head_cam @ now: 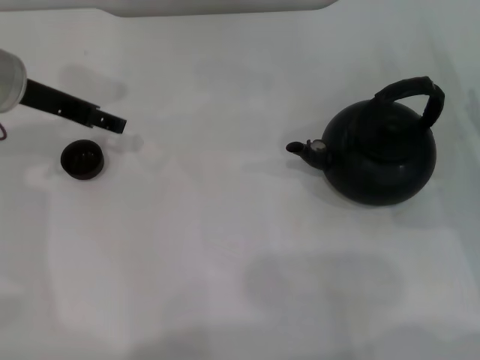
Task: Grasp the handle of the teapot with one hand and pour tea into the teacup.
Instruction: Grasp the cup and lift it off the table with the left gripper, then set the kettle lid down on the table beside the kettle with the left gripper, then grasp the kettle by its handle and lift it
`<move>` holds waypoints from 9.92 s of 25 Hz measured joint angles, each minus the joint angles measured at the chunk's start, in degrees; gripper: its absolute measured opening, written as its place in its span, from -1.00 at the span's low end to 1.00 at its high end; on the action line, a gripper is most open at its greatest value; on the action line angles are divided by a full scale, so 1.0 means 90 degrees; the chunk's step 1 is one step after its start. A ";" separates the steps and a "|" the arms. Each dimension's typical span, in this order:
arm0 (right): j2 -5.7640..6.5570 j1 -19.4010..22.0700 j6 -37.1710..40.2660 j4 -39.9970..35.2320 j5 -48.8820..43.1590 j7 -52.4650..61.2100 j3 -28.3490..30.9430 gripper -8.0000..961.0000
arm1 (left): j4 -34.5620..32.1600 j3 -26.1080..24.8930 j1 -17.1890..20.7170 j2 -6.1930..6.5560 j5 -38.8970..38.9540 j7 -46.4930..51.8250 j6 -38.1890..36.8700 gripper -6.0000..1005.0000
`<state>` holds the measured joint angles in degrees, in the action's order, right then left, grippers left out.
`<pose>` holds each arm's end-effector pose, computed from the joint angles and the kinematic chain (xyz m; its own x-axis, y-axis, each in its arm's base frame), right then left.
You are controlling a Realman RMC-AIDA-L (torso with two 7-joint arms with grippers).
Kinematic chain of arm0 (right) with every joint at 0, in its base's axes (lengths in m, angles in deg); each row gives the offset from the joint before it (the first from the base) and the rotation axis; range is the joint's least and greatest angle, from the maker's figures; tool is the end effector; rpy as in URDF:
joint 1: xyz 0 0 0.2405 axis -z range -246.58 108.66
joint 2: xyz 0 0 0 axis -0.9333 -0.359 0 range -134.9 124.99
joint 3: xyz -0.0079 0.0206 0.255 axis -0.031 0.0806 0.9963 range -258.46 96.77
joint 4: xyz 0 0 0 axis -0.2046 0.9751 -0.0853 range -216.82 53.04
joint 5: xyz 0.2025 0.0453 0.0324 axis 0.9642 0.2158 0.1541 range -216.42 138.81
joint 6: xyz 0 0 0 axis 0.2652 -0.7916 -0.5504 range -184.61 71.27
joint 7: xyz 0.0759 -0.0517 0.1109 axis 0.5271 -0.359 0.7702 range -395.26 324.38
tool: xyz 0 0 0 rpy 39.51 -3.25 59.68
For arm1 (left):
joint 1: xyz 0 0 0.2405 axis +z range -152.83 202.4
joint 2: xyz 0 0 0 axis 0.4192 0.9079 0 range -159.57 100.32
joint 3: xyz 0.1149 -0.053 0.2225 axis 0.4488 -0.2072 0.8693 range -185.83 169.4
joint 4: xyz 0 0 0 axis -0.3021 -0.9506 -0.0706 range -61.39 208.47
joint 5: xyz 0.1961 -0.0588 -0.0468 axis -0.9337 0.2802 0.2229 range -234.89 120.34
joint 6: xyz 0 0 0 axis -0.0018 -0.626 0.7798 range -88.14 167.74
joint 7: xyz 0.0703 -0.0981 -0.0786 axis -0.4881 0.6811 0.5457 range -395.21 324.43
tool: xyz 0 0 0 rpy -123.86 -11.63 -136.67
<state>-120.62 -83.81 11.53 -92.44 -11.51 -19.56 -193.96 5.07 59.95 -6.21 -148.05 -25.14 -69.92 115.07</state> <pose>0.3811 0.2830 0.0193 0.6898 -0.0065 -0.7239 -0.7226 -0.0670 -0.6880 -0.2409 0.3785 0.0237 0.6246 0.7776 0.0721 0.6866 -0.5028 -0.5252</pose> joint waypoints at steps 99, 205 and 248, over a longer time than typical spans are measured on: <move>0.0010 -0.0177 -0.0041 0.0001 0.0015 -0.0006 0.0010 0.81 | 0.1837 0.3668 -0.2147 -0.0064 0.1680 0.0080 -0.0259 0.40; 0.0068 0.0586 0.1901 0.0705 -0.1000 0.1713 -0.0644 0.64 | 0.5276 0.2071 0.1215 -0.0096 1.4991 -1.1317 -0.1181 0.76; 0.0023 -0.0037 0.1005 0.0411 -0.1697 0.1876 -0.0967 -0.54 | 0.5661 0.2080 0.0946 -0.0144 1.5063 -1.1301 -0.1220 0.76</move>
<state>-120.41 -84.14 20.58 -88.74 -26.78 -2.68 -202.66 56.02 78.66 2.31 -149.34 110.43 -171.62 104.10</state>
